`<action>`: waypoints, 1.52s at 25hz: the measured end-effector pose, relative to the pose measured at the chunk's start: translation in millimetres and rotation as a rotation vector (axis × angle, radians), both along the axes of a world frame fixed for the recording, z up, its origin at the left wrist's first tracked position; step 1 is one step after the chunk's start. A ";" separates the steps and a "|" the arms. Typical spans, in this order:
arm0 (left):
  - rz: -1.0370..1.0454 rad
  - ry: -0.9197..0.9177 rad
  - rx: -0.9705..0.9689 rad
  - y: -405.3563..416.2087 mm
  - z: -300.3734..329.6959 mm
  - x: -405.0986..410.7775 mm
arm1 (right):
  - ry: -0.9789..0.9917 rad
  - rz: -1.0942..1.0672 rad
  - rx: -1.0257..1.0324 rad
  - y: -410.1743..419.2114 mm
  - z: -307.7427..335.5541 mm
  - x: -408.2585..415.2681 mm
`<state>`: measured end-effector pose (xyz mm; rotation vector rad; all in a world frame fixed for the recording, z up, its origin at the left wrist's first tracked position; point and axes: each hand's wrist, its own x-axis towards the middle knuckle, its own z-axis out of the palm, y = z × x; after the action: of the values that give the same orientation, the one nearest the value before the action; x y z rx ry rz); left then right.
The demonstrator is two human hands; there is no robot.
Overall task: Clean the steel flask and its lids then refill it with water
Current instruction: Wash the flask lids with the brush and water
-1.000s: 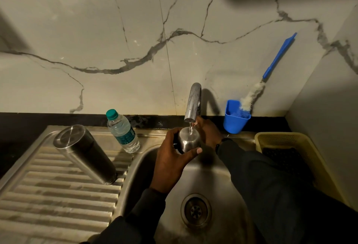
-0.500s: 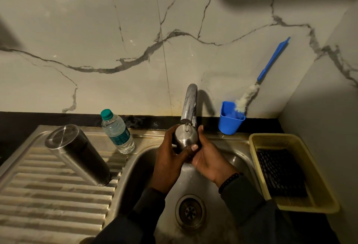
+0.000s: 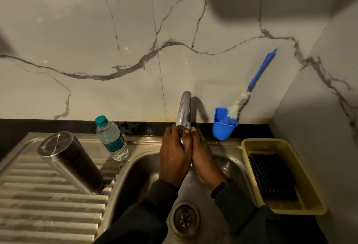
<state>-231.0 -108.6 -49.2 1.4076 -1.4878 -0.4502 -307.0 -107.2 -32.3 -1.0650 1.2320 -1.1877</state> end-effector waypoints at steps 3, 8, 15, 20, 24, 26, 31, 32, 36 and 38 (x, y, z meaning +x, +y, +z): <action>-0.148 0.380 0.490 -8.9 17.8 2.8 | 0.208 0.002 -0.221 0.1 -13.0 -10.8; -0.141 -0.179 0.291 0.8 5.1 5.7 | -0.002 -0.119 -0.051 5.6 -10.6 -4.6; -0.199 -0.424 -0.064 -2.0 -11.3 38.5 | -0.254 0.067 0.414 6.3 3.6 -11.5; -0.383 0.421 0.429 -14.2 17.3 28.8 | -0.424 0.061 0.437 3.1 -4.6 -12.4; -0.595 0.387 0.426 -7.7 18.4 36.2 | -0.399 0.024 0.445 0.8 0.0 -14.6; -0.522 0.433 0.382 -6.8 13.0 30.8 | -0.365 0.025 0.447 1.7 1.4 -12.2; -0.459 0.536 0.328 -1.5 5.2 37.0 | -0.332 0.066 0.437 3.0 -1.3 -8.2; -0.528 0.509 0.351 1.6 3.8 40.1 | -0.321 0.065 0.427 1.0 -3.3 -9.3; -0.483 0.127 0.294 2.8 -9.3 50.2 | -0.250 0.127 0.354 -3.9 -1.3 -10.3; -0.449 0.160 0.241 5.1 -13.0 52.6 | -0.199 0.136 0.294 -6.2 1.8 -10.8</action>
<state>-178.4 -103.6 -62.2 1.1771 -1.6561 -1.0262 -317.8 -113.4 -30.5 -0.7796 1.1193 -0.9494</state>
